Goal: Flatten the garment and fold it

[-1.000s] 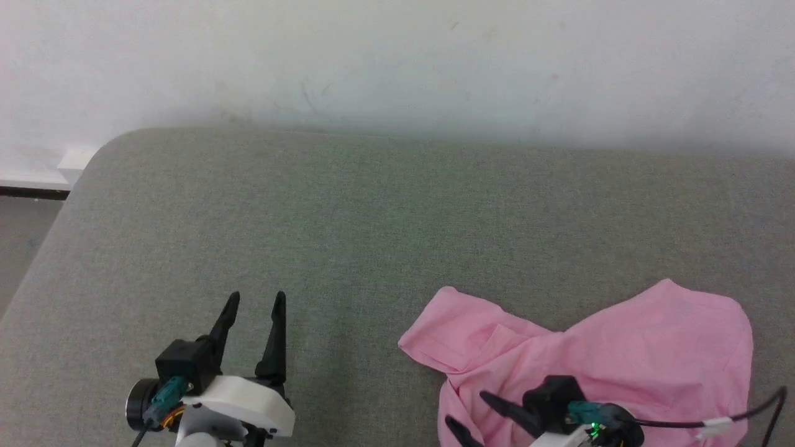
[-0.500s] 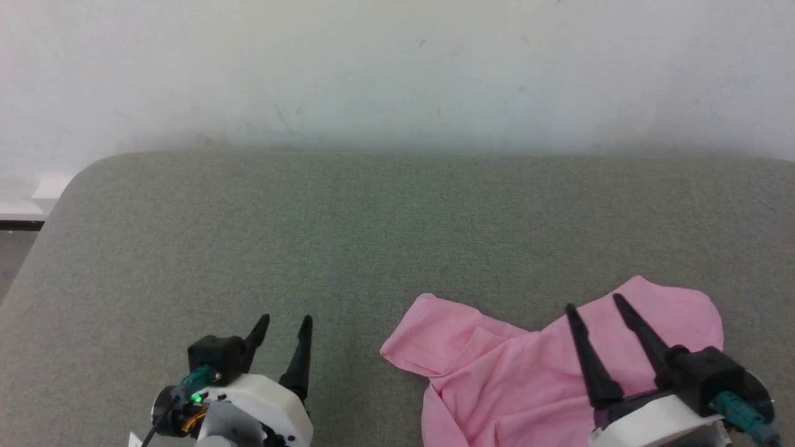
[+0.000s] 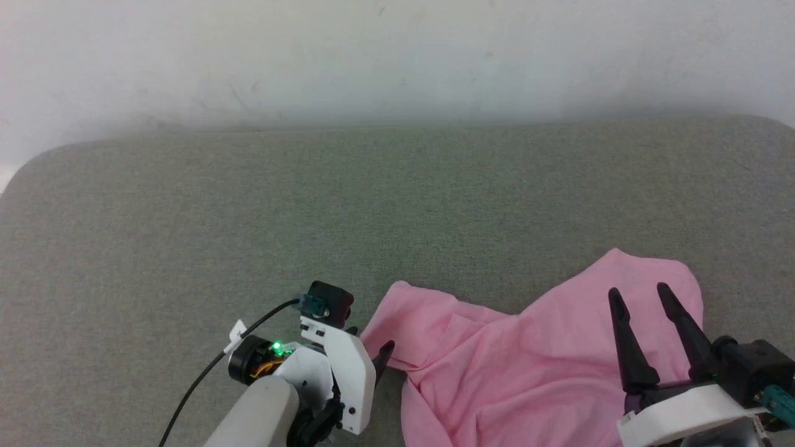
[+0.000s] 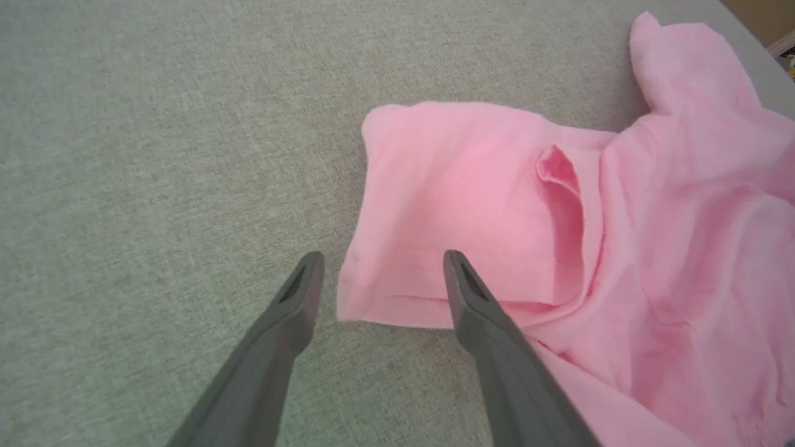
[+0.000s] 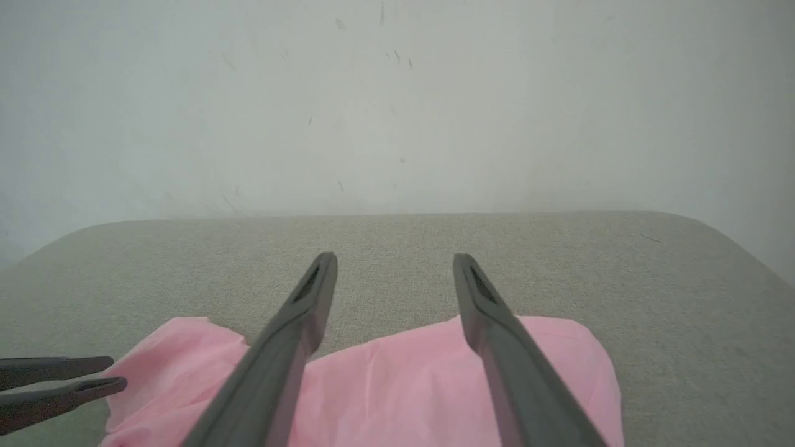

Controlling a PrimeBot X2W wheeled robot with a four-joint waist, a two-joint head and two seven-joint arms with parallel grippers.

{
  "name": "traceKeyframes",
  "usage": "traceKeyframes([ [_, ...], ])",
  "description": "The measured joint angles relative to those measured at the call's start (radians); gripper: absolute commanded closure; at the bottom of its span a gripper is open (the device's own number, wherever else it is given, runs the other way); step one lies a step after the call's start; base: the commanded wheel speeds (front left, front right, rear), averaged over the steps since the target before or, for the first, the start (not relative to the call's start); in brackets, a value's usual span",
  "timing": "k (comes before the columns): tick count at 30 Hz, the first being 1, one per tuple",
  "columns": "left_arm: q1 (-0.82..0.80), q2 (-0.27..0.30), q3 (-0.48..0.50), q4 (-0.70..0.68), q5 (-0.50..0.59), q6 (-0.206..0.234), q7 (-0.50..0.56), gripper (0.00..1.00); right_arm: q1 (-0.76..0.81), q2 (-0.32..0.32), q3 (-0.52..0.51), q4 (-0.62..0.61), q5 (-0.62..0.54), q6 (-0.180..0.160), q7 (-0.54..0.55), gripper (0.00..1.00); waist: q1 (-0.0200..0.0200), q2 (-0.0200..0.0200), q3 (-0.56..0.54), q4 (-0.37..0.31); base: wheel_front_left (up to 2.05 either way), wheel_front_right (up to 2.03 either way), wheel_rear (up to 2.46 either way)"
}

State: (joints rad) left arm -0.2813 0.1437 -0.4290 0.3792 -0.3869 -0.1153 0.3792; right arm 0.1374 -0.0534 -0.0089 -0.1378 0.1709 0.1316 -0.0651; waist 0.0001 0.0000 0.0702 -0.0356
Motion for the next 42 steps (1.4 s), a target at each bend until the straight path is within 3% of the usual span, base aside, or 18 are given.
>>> traceKeyframes([
  [5, -0.066, 0.042, -0.081, 0.048, -0.004, -0.007, 0.157, 0.00, -0.012, 0.000, 0.017, 0.023, 0.023, 0.000, -0.016, 0.00, -0.0001, 0.0000, 0.027, -0.030, 0.00, 0.00, 0.00],
  [6, -0.083, 0.054, -0.106, 0.047, -0.003, -0.007, 0.187, 0.18, -0.012, 0.000, 0.017, 0.027, 0.024, 0.000, -0.018, 0.00, -0.0001, 0.0000, 0.031, -0.035, 0.00, 0.00, 0.00],
  [7, -0.097, 0.065, -0.132, 0.043, -0.007, -0.007, 0.210, 0.60, -0.012, 0.000, 0.017, 0.031, 0.024, 0.000, -0.019, 0.00, 0.0000, 0.0000, 0.035, -0.039, 0.00, 0.00, 0.00],
  [8, -0.108, 0.075, -0.154, 0.037, -0.022, -0.007, 0.226, 0.90, -0.013, 0.000, 0.016, 0.033, 0.024, 0.000, -0.020, 0.00, -0.0001, 0.0000, 0.038, -0.042, 0.00, 0.00, 0.00],
  [9, -0.117, 0.086, -0.178, 0.030, -0.041, -0.007, 0.241, 1.00, -0.015, 0.000, 0.016, 0.035, 0.024, 0.000, -0.025, 0.00, -0.0001, 0.0000, 0.042, -0.043, 0.00, 0.00, 0.00],
  [13, -0.132, 0.115, -0.224, 0.003, -0.092, -0.009, 0.235, 1.00, -0.023, 0.000, 0.017, 0.044, 0.025, 0.000, -0.028, 0.00, 0.0000, 0.0000, 0.044, -0.036, 0.00, 0.00, 0.00],
  [17, -0.130, 0.159, -0.165, -0.025, -0.122, -0.002, 0.160, 1.00, -0.026, 0.000, 0.017, 0.048, 0.027, 0.000, -0.028, 0.00, 0.0001, 0.0000, 0.034, -0.023, 0.00, 0.00, 0.00],
  [20, -0.106, 0.214, -0.079, -0.094, -0.152, 0.055, 0.117, 1.00, -0.026, 0.000, 0.025, 0.049, 0.023, 0.000, -0.023, 0.00, 0.0000, 0.0000, 0.026, -0.016, 0.00, 0.00, 0.00],
  [26, 0.104, 0.344, 0.126, -0.238, -0.224, 0.236, 0.081, 1.00, -0.016, 0.001, 0.027, 0.047, -0.003, 0.000, -0.005, 0.00, 0.0000, 0.0000, 0.022, 0.002, 0.00, 0.00, 0.00],
  [30, 0.286, 0.375, 0.249, -0.295, -0.277, 0.350, 0.056, 1.00, -0.004, 0.001, 0.018, 0.043, -0.003, 0.000, 0.003, 0.00, -0.0001, 0.0000, 0.024, 0.015, 0.00, 0.00, 0.00],
  [33, 0.374, 0.373, 0.295, -0.314, -0.314, 0.373, 0.030, 1.00, -0.003, 0.001, 0.017, 0.039, -0.003, 0.000, 0.005, 0.00, -0.0001, 0.0000, 0.029, 0.024, 0.00, 0.00, 0.00],
  [34, 0.386, 0.371, 0.300, -0.317, -0.316, 0.374, 0.021, 0.62, -0.003, 0.001, 0.018, 0.038, -0.003, 0.000, 0.008, 0.00, -0.0001, 0.0000, 0.031, 0.027, 0.00, 0.00, 0.00],
  [35, 0.391, 0.364, 0.302, -0.319, -0.316, 0.380, 0.009, 0.00, -0.003, 0.001, 0.019, 0.038, -0.004, 0.000, 0.012, 0.00, 0.0000, 0.0000, 0.032, 0.030, 0.00, 0.00, 0.00],
  [39, 0.389, 0.332, 0.301, -0.329, -0.306, 0.383, -0.065, 0.00, -0.002, 0.001, 0.022, 0.038, -0.009, 0.000, 0.022, 0.00, -0.0001, 0.0000, 0.023, 0.037, 0.00, 0.00, 0.00],
  [42, 0.371, 0.311, 0.305, -0.349, -0.270, 0.383, -0.177, 0.00, 0.002, 0.001, 0.022, 0.033, -0.014, 0.000, 0.033, 0.00, -0.0001, 0.0000, 0.008, 0.040, 0.00, 0.00, 0.00],
])
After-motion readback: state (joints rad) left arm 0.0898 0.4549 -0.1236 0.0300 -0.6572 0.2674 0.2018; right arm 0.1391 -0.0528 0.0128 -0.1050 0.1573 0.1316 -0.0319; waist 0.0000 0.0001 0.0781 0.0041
